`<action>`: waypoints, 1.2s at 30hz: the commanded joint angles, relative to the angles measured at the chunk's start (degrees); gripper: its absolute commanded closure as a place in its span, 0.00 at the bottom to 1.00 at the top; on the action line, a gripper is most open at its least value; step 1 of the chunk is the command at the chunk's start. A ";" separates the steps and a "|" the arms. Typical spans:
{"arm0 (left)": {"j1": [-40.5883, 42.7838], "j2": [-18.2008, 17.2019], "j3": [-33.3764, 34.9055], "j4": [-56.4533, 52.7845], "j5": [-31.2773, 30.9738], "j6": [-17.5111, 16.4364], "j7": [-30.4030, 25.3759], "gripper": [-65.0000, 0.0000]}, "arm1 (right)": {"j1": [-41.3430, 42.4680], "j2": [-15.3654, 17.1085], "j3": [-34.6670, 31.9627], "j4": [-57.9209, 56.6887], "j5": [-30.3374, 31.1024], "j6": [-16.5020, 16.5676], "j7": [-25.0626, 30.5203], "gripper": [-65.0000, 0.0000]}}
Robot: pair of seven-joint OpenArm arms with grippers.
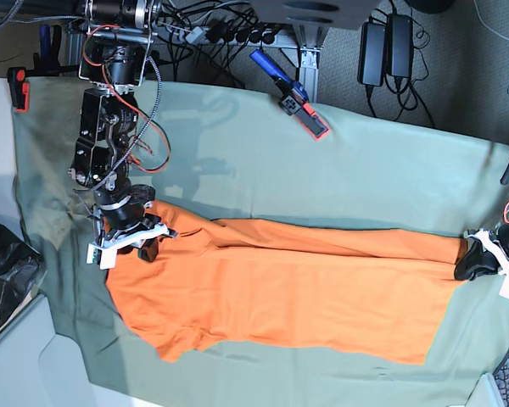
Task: Fold the T-shirt properly
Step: 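Lift and drag the shirt lengthwise, folding it in half along its length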
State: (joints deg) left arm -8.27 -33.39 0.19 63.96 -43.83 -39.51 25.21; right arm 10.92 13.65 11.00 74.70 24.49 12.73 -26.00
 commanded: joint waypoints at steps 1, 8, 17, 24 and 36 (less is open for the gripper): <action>-1.38 -1.20 0.37 0.61 -0.42 -0.49 -2.16 1.00 | 1.44 0.79 0.17 0.90 -0.31 4.22 1.77 1.00; -2.67 -1.05 3.98 0.50 5.68 -0.49 -6.60 0.83 | 1.64 0.76 0.15 0.87 -0.72 4.22 1.77 1.00; -4.28 -1.05 3.98 -0.31 6.56 1.36 -5.03 0.43 | 1.68 0.79 0.17 0.90 -0.66 4.22 3.32 0.33; -4.90 -1.07 -2.47 -0.17 2.78 1.38 -0.11 0.43 | 1.77 0.81 2.21 1.42 -1.18 4.22 3.26 0.33; -0.15 -1.68 -8.31 -0.17 -4.44 -0.22 4.76 0.43 | 1.60 0.81 17.07 1.68 0.15 4.13 -3.10 0.33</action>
State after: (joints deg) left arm -7.25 -33.78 -7.68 62.98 -47.09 -38.87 31.29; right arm 11.38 13.65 27.99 75.16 24.10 12.71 -30.44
